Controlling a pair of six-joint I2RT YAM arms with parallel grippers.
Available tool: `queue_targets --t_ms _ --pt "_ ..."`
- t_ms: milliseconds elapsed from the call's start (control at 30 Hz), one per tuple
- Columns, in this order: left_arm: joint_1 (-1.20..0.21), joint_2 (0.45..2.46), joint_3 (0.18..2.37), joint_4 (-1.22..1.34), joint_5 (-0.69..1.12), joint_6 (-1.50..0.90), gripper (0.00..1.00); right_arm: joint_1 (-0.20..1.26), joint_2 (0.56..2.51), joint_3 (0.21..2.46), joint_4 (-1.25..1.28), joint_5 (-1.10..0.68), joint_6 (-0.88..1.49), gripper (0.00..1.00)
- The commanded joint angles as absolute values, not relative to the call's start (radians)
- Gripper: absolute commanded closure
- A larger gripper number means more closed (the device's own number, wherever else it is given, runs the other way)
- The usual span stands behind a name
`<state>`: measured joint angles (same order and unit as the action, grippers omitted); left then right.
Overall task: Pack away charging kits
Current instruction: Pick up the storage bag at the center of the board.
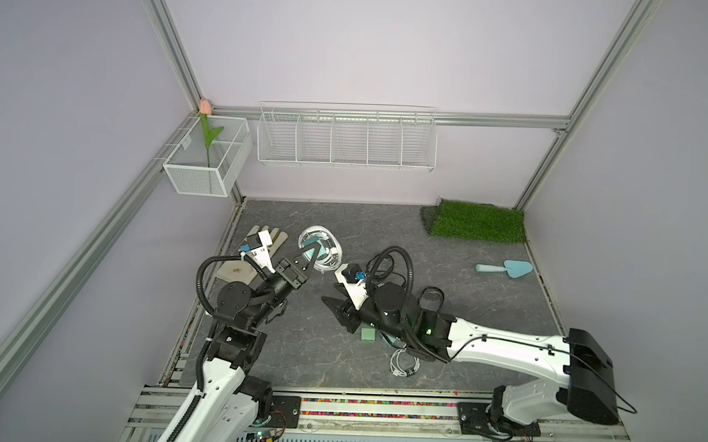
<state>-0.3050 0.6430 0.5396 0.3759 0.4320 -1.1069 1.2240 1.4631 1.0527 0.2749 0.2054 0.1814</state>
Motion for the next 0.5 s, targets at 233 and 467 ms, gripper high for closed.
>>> queue_targets --t_ms 233,467 --pt "-0.307 0.609 0.541 0.394 0.429 -1.092 1.0 1.22 1.446 1.093 0.362 0.129 0.185 0.68" --pt "-0.371 0.667 0.562 0.454 0.469 -0.975 1.0 1.219 1.431 1.077 0.411 0.131 0.202 0.65"
